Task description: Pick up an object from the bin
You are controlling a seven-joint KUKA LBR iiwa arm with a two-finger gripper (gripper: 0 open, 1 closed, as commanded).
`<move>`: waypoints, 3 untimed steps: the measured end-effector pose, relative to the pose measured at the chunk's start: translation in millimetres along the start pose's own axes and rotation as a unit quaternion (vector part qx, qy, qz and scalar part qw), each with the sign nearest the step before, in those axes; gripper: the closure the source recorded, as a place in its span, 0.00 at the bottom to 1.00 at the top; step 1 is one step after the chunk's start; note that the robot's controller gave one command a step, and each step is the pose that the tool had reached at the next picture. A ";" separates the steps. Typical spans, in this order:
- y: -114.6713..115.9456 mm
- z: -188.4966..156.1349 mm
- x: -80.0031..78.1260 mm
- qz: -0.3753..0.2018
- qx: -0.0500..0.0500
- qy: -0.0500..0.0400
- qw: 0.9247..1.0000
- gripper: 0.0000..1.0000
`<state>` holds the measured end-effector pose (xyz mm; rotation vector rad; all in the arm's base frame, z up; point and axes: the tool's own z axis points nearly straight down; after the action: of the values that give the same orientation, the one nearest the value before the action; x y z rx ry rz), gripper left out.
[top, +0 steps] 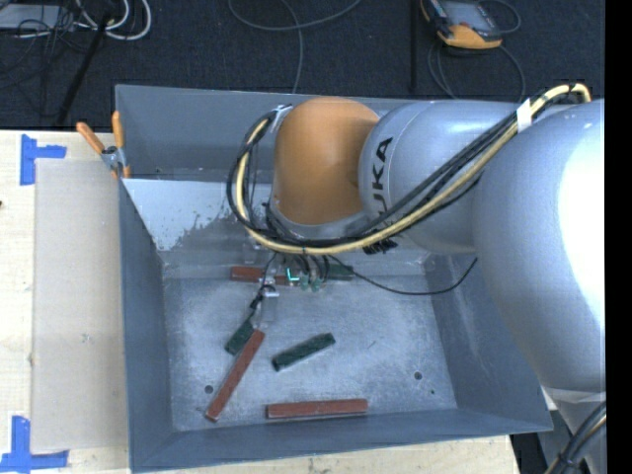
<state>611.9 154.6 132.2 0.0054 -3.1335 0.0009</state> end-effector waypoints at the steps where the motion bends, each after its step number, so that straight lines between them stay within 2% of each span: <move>1: -31.6 65.5 30.0 -0.026 0.000 0.000 1.000 0.00; 2: 7.1 62.2 4.0 -0.161 0.000 -0.005 0.987 0.00; 3: 6.0 61.8 3.8 -0.158 0.000 -0.005 0.987 1.00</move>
Offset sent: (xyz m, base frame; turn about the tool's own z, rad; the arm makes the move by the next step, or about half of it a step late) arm -0.0283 -0.0309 -0.0622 -0.0525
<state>607.6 160.5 70.4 0.5022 -3.1027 -0.0015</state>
